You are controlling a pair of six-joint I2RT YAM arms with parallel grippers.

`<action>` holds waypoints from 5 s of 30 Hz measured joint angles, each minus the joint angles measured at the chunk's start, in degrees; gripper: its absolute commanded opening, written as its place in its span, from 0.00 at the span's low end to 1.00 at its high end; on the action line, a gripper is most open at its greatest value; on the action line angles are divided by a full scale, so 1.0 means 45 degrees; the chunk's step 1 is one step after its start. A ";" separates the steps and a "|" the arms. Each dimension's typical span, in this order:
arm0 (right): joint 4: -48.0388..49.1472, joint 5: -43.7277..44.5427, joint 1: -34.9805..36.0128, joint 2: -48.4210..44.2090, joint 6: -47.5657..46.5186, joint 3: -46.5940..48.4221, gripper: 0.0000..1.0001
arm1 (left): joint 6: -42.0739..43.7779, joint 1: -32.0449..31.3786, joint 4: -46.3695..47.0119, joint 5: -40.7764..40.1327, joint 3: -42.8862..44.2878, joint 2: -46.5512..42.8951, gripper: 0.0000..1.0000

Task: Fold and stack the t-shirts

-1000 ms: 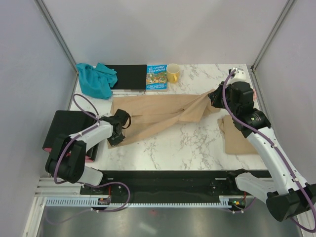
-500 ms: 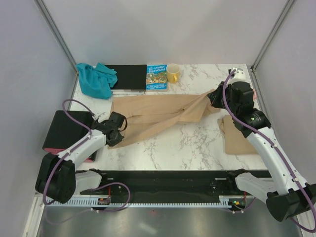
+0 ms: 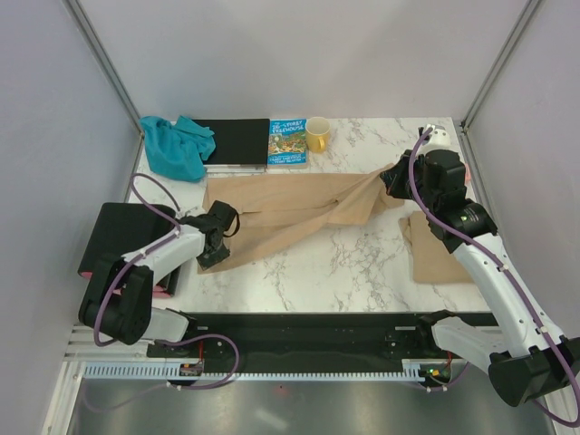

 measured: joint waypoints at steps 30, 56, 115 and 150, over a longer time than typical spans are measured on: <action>0.0000 -0.0019 -0.0063 0.0000 0.0000 0.0000 0.00 | 0.0923 -0.0034 0.0471 0.0452 0.1039 0.1724 0.04; 0.0015 -0.0121 -0.0194 0.0000 0.0102 -0.0005 0.00 | 0.1554 -0.0034 0.1103 0.0364 0.0194 -0.1982 0.02; -0.7970 0.1195 -0.0238 -0.6509 0.6581 -0.3954 0.00 | 0.3104 -0.0034 -0.1302 0.0136 0.2161 -0.3604 0.02; -0.1049 0.4575 -0.0408 0.4070 0.1792 0.0301 0.00 | 0.4197 0.0408 -0.1195 -0.2152 0.7587 0.4206 0.02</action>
